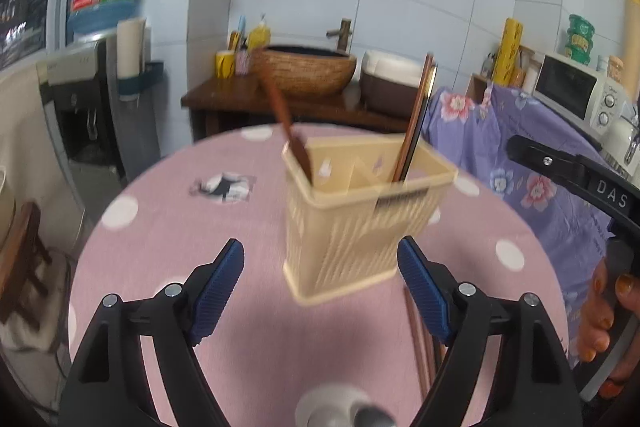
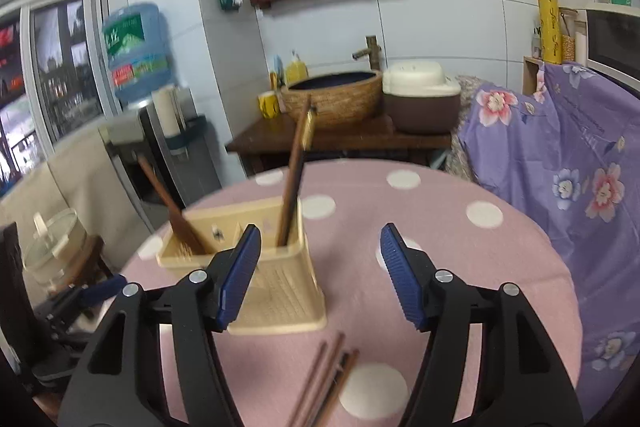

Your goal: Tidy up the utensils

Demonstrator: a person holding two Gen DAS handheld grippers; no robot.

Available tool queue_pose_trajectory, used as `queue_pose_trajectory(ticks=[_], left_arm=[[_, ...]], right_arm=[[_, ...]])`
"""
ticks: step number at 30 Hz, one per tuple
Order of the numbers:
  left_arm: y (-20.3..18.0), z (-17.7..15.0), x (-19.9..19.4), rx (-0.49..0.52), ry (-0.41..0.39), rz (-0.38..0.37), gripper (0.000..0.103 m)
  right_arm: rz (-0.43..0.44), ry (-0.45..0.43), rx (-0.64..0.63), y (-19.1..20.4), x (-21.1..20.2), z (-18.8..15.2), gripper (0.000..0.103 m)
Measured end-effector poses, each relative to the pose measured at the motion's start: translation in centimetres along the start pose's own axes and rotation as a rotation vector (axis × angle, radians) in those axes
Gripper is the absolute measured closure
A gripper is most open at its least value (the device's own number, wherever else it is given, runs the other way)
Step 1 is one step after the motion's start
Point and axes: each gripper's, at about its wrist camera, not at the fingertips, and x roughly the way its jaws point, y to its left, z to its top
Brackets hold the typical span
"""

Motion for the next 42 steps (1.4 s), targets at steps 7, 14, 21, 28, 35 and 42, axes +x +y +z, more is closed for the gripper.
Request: queue_pose_trajectory(ticks=[7,14,21,28,35,42], left_arm=[[1.4,-7.1,-1.1,-0.02,0.086,0.069,0.026],[0.4,-11.7,-2.0,0.0,0.136,0.098,0.026],[-0.3,-13.8,-2.0,0.023,0.176,0.103,0.026],[-1.2,-14.4,-2.3,0.034,0.186,0.098,0.026],[-3.0,-14.9,-1.6,0.044,0.213,0.085,0.027],[-4.0,-15.6,-0.8,0.08,0.242,0.14,0.034]], right_arm=[[-0.081,0.177,-0.034,-0.9,-0.2,-8.4,0.036],[-0.073,0.31,-0.073,0.7,-0.4,-15.7,0.028],[-0.11,0.367,-0.132,1.7,-0.1,-18.8,0.027],[-0.23,0.365,-0.129,-1.5,-2.1,-18.8,0.026],[-0.12,0.311,-0.073,-1.3,-3.5,-17.9,0.025],[-0.092,0.314,-0.063,-0.8,-3.8,-18.4,0.022]])
